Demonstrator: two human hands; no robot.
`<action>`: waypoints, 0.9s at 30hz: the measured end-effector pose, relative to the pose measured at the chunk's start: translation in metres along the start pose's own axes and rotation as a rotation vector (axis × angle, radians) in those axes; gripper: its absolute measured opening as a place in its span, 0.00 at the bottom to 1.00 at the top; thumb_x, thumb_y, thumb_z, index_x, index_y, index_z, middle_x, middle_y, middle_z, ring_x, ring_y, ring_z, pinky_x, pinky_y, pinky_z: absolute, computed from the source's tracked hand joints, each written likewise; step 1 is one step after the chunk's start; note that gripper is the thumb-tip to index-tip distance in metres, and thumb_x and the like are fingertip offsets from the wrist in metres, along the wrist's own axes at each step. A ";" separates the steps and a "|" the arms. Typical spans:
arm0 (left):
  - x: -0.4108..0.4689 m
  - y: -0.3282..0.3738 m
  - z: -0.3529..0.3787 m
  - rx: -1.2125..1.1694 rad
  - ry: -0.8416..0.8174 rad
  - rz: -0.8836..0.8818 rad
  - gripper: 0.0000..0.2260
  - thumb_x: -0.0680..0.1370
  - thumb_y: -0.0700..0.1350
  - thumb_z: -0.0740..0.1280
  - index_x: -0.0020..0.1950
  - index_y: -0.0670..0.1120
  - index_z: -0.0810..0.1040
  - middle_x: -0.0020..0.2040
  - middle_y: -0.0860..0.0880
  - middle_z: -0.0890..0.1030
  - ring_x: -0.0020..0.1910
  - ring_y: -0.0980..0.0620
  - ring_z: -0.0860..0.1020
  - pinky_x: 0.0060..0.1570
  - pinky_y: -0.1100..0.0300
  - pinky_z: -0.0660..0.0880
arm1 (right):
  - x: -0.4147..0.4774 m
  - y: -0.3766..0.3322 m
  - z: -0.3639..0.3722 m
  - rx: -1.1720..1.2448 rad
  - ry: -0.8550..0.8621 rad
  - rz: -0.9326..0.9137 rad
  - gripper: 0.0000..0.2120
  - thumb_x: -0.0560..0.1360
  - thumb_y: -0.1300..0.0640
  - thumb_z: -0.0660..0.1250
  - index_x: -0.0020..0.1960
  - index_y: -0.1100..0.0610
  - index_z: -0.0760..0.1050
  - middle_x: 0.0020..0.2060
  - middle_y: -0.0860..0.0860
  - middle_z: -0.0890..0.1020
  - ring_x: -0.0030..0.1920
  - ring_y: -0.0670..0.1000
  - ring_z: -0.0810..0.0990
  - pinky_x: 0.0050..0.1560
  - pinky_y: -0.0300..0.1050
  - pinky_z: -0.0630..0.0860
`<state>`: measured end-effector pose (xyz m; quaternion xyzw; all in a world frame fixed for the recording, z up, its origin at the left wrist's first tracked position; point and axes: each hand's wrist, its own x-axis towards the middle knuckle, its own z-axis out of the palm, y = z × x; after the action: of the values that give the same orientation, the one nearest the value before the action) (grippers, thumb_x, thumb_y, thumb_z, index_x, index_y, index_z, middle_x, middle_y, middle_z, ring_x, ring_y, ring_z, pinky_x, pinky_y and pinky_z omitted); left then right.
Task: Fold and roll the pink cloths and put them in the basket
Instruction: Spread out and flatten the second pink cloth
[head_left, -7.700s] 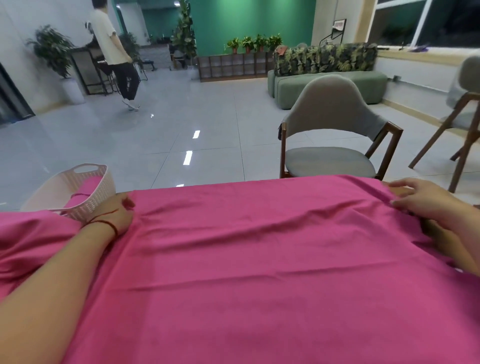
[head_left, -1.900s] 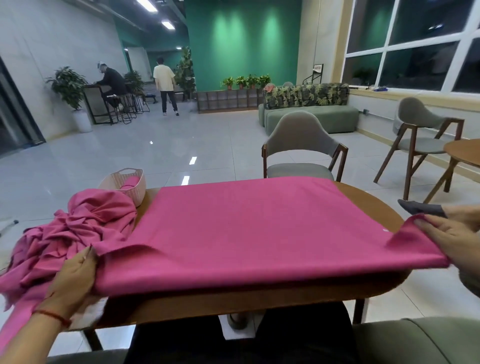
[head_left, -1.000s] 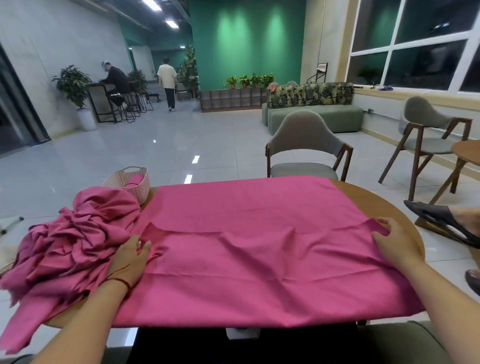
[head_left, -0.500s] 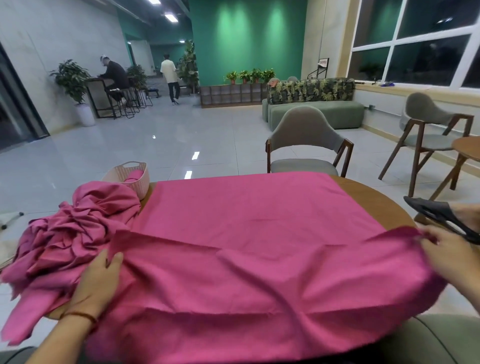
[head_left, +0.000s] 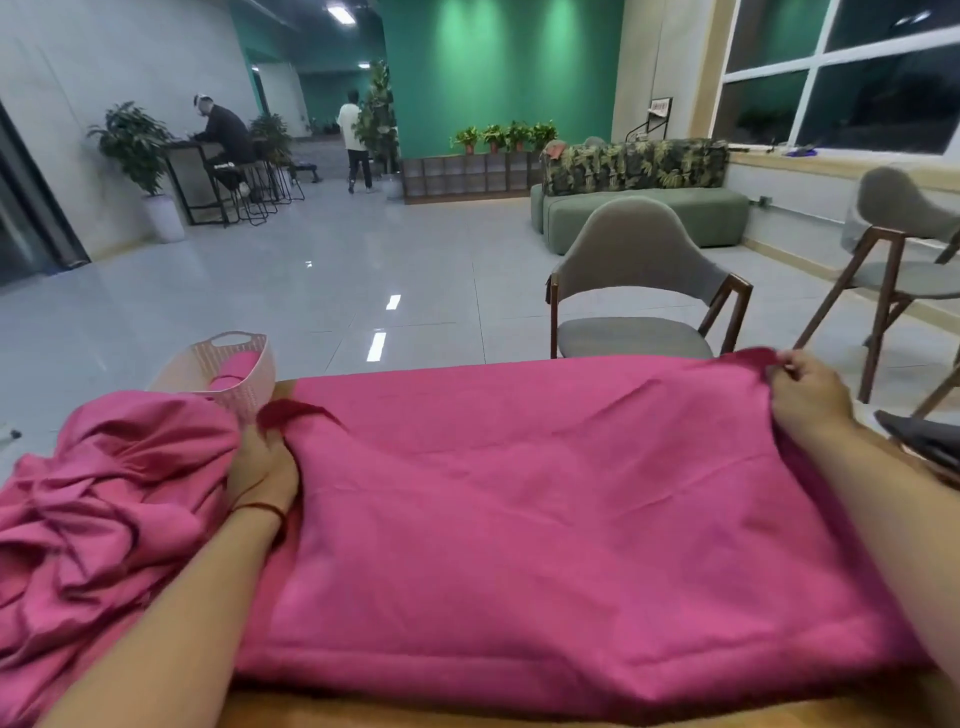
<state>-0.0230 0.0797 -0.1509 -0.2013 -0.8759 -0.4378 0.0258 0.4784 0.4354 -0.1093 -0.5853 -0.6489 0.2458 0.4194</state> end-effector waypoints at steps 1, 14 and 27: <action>0.005 -0.005 0.009 0.015 -0.010 -0.021 0.18 0.87 0.51 0.53 0.68 0.40 0.70 0.63 0.26 0.77 0.61 0.26 0.77 0.60 0.39 0.72 | 0.003 0.010 0.016 -0.051 -0.032 0.019 0.12 0.85 0.54 0.63 0.64 0.55 0.81 0.62 0.60 0.84 0.62 0.64 0.81 0.62 0.56 0.74; 0.033 -0.033 0.033 0.137 -0.015 0.078 0.06 0.86 0.46 0.57 0.53 0.47 0.70 0.57 0.30 0.79 0.57 0.28 0.79 0.55 0.40 0.73 | 0.013 0.049 0.055 -0.381 -0.048 0.021 0.21 0.76 0.46 0.62 0.68 0.47 0.74 0.61 0.58 0.83 0.59 0.66 0.80 0.58 0.64 0.80; -0.043 -0.040 -0.005 0.098 -0.104 0.135 0.05 0.86 0.45 0.59 0.57 0.48 0.74 0.60 0.35 0.80 0.59 0.32 0.79 0.58 0.42 0.73 | -0.055 0.085 -0.022 -0.451 -0.008 0.027 0.16 0.80 0.54 0.62 0.67 0.47 0.76 0.55 0.59 0.84 0.52 0.65 0.80 0.49 0.59 0.81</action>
<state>0.0009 0.0402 -0.1877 -0.2808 -0.8809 -0.3805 0.0194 0.5415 0.3953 -0.1812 -0.6718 -0.6814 0.1023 0.2719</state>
